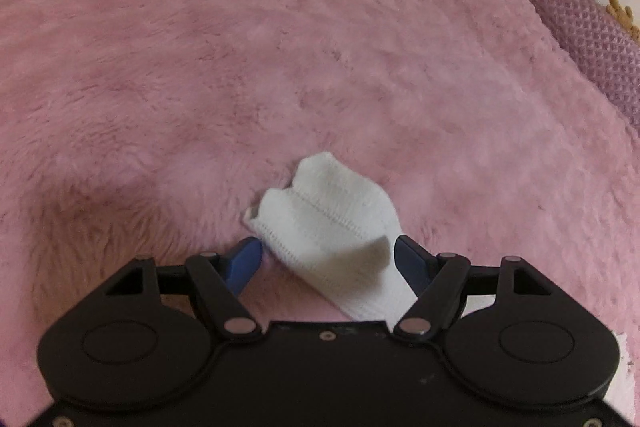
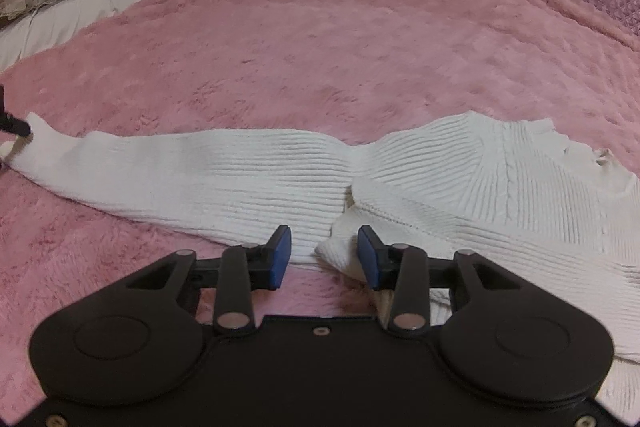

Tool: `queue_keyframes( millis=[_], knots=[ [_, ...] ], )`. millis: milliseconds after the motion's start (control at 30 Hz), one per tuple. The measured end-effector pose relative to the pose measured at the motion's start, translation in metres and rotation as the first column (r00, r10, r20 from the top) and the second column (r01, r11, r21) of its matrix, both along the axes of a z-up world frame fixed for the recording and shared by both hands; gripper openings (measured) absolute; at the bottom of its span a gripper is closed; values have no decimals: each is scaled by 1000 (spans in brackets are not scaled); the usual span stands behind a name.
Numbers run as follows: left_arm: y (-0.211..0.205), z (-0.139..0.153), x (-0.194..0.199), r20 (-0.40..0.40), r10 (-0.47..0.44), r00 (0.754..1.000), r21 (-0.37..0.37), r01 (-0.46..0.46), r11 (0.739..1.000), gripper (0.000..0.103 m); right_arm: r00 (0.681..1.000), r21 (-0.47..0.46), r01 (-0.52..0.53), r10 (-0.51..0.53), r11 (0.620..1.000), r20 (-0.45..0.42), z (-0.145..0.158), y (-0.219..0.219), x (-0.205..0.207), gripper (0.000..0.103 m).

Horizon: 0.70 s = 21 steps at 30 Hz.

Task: Fold small clothes
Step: 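Grasp the other sleeve cuff with the left tool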

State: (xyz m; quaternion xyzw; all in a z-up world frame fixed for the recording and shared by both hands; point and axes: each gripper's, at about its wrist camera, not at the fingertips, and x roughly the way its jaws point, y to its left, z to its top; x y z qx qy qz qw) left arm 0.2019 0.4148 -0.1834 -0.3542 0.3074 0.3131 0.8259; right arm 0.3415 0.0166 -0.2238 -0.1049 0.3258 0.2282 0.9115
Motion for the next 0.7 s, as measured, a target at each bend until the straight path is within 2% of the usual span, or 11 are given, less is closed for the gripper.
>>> queue_keyframes(
  millis=[100,300,367,400,433,533,700],
  knots=[
    [0,0,-2,35,2,999,4,-2,1000,71,1000,1,0,0,1000,-3,0,0,1,39],
    [3,-1,-8,78,6,997,1,-6,1000,67,1000,-5,2,-2,1000,-1,-1,2,1,39],
    [2,1,-12,87,14,996,3,-15,1000,45,1000,-8,6,-6,1000,0,-2,3,1,39],
    [3,1,-12,90,9,996,-3,-9,1000,13,1000,-8,8,-8,1000,0,-2,4,1,39],
    [5,-1,-13,104,2,995,-26,1,1000,5,1000,-9,11,-11,1000,0,-3,4,1,39],
    [9,-5,-18,137,14,990,-72,-4,997,4,1000,-12,15,-15,1000,-1,-3,6,2,40],
    [7,1,-25,179,31,983,-70,-19,997,0,1000,-13,15,-15,1000,-1,-3,6,3,40]
  ],
)
